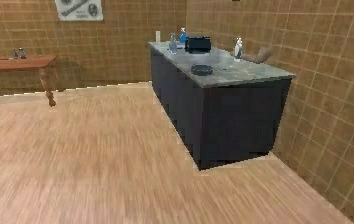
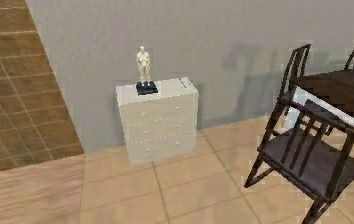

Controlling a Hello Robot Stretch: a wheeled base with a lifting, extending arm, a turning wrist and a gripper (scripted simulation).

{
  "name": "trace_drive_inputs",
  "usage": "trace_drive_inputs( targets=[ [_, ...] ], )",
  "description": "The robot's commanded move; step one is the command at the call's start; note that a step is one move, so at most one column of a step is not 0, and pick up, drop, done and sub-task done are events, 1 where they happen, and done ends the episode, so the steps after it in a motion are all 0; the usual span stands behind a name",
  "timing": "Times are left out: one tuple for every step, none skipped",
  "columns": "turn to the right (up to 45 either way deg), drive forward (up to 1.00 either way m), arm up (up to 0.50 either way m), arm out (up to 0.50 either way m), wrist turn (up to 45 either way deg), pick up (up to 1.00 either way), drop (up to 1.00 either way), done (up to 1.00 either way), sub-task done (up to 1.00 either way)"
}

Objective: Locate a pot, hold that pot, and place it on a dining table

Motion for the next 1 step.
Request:
trace_drive_inputs(
  targets=[
    [0.0, 0.85, 0.0, 0.0, 0.0, 0.0, 0.0, 0.0, 0.0]
  ],
)
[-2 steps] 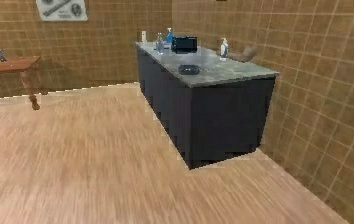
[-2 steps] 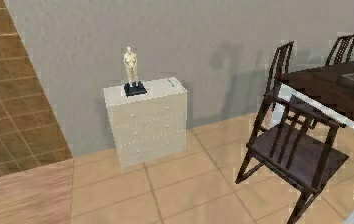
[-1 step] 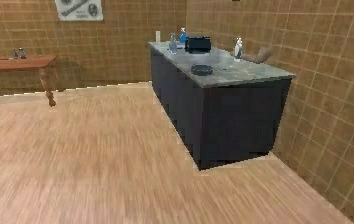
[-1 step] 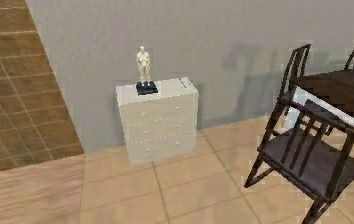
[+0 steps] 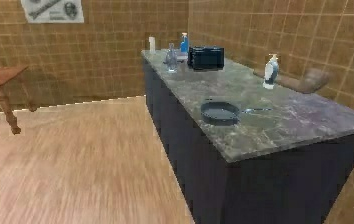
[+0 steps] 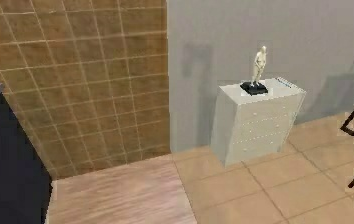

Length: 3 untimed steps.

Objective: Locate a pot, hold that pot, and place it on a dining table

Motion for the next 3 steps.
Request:
trace_drive_inputs(
  targets=[
    [-30.0, 0.0, 0.0, 0.0, 0.0, 0.0, 0.0, 0.0, 0.0],
    [0.0, 0.05, 0.0, 0.0, 0.0, 0.0, 0.0, 0.0, 0.0],
    [-39.0, 0.0, 0.0, 0.0, 0.0, 0.0, 0.0, 0.0, 0.0]
  ],
)
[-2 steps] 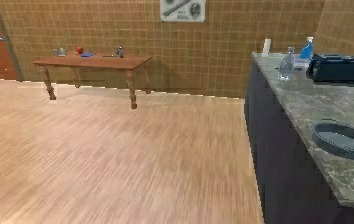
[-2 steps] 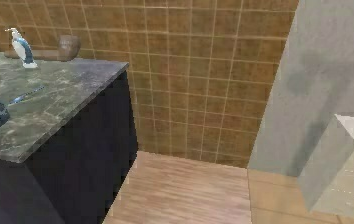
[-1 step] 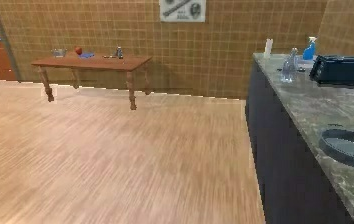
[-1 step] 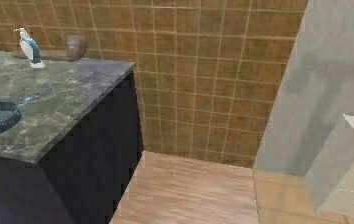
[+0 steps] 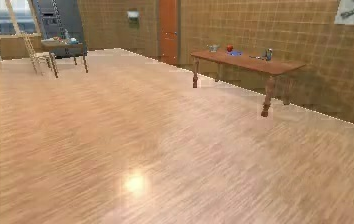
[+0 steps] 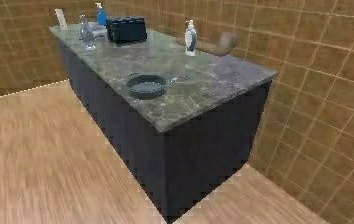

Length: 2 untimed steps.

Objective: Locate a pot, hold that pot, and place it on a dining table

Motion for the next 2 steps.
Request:
trace_drive_inputs(
  targets=[
    [45.0, 0.0, 0.0, 0.0, 0.0, 0.0, 0.0, 0.0, 0.0],
    [45.0, 0.0, 0.0, 0.0, 0.0, 0.0, 0.0, 0.0, 0.0]
  ],
)
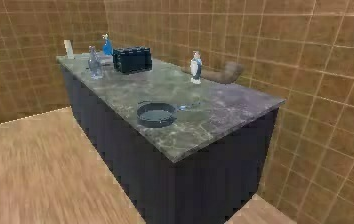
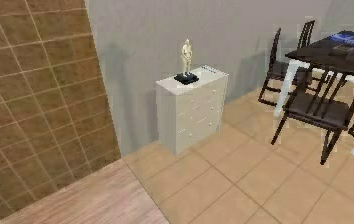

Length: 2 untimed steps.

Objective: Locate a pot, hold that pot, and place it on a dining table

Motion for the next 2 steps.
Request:
trace_drive_inputs(
  targets=[
    [0.0, 0.4, 0.0, 0.0, 0.0, 0.0, 0.0, 0.0, 0.0],
    [-45.0, 0.0, 0.0, 0.0, 0.0, 0.0, 0.0, 0.0, 0.0]
  ],
)
